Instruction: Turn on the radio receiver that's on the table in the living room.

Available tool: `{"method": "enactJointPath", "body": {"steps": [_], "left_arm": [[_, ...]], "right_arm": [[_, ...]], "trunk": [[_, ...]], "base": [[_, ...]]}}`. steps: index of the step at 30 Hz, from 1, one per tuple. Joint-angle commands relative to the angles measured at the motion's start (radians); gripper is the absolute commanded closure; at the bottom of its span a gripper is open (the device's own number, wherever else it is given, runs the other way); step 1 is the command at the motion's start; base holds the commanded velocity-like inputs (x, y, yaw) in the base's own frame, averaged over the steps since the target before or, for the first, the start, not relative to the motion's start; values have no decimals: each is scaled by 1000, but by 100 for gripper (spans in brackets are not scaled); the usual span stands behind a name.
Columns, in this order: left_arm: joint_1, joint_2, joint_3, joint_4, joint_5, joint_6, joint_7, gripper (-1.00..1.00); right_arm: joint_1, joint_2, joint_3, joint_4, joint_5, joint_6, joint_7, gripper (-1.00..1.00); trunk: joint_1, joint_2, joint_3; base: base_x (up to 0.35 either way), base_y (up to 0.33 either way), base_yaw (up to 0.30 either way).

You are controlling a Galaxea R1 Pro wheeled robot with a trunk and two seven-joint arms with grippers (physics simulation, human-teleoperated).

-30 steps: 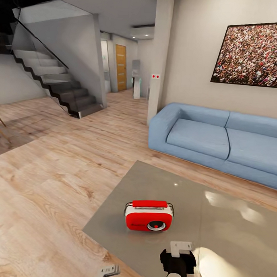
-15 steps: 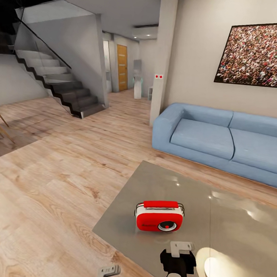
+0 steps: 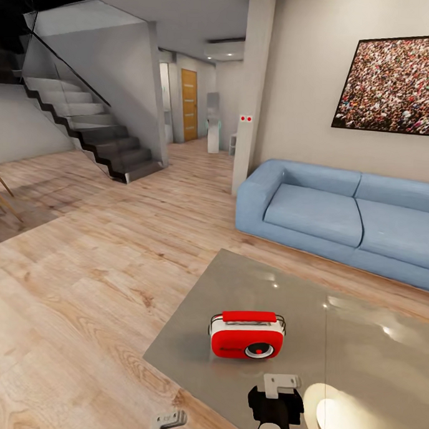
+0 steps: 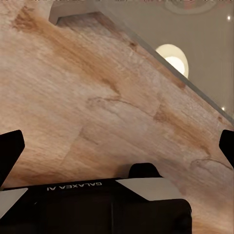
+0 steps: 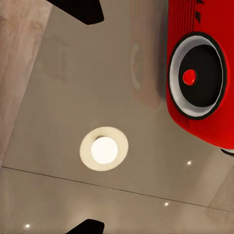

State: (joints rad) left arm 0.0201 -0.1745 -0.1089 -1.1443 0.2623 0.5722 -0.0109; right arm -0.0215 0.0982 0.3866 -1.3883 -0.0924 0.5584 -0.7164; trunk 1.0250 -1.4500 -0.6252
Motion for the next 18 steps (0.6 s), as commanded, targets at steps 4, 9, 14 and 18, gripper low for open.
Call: {"method": "enactJointPath", "body": {"steps": [4,9,14,18], "left_arm": [[0,0,0,0,0,0,-1,-100],[0,0,0,0,0,0,-1,-100],[0,0,0,0,0,0,0,-100],[0,0,0,0,1,1,1,-100]], "right_arm": [[0,0,0,0,0,0,0,-100],[0,0,0,0,0,0,0,-100],[0,0,0,0,0,0,0,-100],[0,0,0,0,0,0,0,-100]], "trunk": [[0,0,0],[0,0,0],[0,0,0],[0,0,0]], "base": [[188,0,0],[303,0,0],[246,0,0],[58,0,0]]}}
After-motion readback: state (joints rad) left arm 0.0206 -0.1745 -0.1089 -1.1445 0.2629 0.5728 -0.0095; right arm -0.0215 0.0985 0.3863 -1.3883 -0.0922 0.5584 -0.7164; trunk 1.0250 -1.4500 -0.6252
